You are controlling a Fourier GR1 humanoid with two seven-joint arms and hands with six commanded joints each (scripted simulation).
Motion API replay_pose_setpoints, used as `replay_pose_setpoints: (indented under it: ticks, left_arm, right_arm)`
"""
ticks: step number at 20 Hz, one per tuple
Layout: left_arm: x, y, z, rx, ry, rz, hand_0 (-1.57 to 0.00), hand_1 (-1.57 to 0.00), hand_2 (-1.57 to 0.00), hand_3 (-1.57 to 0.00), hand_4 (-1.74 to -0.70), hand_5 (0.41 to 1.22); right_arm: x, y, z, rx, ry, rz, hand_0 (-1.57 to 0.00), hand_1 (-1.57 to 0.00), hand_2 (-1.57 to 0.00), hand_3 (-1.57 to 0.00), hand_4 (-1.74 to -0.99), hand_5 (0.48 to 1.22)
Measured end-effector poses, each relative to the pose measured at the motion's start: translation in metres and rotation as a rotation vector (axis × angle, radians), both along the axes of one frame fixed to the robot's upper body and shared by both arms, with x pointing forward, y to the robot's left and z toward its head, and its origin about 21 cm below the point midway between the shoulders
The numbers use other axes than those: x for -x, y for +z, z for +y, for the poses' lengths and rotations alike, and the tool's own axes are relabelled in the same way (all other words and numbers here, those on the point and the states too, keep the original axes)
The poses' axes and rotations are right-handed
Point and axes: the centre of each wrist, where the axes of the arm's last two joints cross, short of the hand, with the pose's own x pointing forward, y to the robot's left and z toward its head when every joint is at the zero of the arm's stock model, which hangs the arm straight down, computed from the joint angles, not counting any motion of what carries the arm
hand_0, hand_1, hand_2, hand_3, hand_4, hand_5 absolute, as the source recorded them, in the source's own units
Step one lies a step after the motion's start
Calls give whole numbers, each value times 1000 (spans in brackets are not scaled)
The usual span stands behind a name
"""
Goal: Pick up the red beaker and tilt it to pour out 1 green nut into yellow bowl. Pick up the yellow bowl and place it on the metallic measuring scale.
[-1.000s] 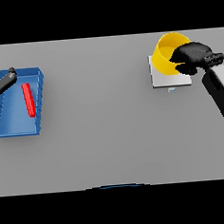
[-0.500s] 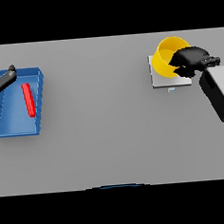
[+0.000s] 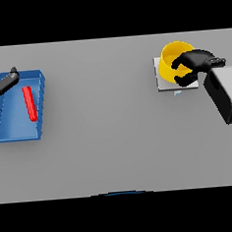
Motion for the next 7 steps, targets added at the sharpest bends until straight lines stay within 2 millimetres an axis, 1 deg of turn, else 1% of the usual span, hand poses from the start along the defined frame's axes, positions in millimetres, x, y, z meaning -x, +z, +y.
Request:
replay_pose_setpoints:
  ticks: [1, 2, 3, 6, 7]
  left_arm:
    - [-1, -2, 0, 3, -2, 1, 1, 1, 1, 1, -811, 737]
    - [-2, 1, 0, 6, -1, -7, 1, 1, 1, 1, -812, 736]
    - [-4, 1, 0, 1, 9, -2, 1, 1, 1, 1, -809, 736]
    - [-3, 0, -2, 7, 14, 5, 1, 1, 1, 1, -820, 734]
    - [-2, 1, -1, 11, 15, 3, 1, 1, 1, 1, -821, 734]
  right_arm:
    - [0, 0, 0, -1, 8, 2, -204, -181, -336, -507, -1372, 766]
    - [-1, 2, 1, 5, 18, 0, -163, -144, -288, -475, -1356, 755]
    - [0, 2, -3, 9, 31, 6, -130, -115, -244, -442, -1346, 746]
    - [-2, -1, -1, 28, 32, 24, -66, -59, -142, -365, -1316, 735]
    - [-2, 2, -2, 28, 37, 29, -53, -47, -115, -348, -1308, 733]
